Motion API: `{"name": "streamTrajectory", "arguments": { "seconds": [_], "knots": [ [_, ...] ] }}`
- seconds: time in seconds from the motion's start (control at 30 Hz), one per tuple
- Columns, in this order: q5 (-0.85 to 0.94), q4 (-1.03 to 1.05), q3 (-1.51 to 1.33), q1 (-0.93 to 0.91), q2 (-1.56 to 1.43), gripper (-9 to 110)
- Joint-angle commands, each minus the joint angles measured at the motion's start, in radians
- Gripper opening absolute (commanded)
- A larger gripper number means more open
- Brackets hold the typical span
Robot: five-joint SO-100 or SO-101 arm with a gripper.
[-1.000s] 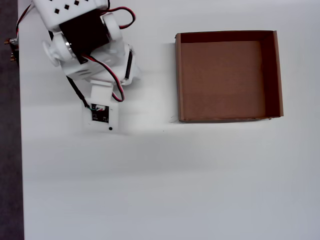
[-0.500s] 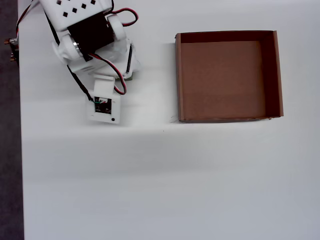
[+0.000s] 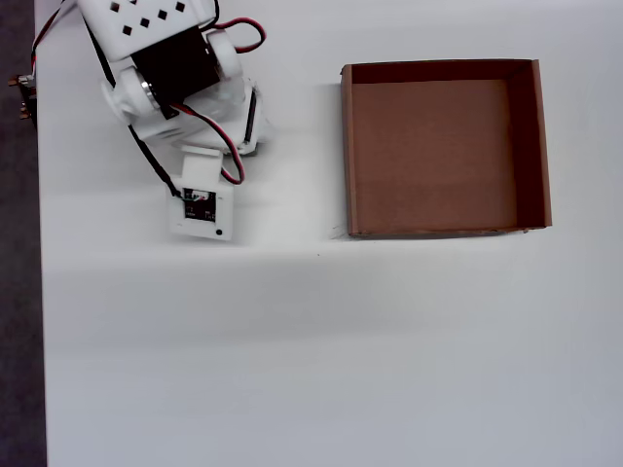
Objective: Grasp a green cube and put it in a box.
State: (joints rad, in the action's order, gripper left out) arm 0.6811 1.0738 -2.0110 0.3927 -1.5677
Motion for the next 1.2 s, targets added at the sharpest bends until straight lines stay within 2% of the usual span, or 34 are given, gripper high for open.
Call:
{"name": "streamTrajectory", "arguments": {
  "seconds": [0.0,0.33,1.17],
  "knots": [
    [-0.006,-0.014,-0.002,0.008,-0.021,22],
    [-0.006,-0.014,-0.003,0.009,-0.032,18],
    [-0.008,0.038,-0.014,0.018,-0.147,18]
  ]
}}
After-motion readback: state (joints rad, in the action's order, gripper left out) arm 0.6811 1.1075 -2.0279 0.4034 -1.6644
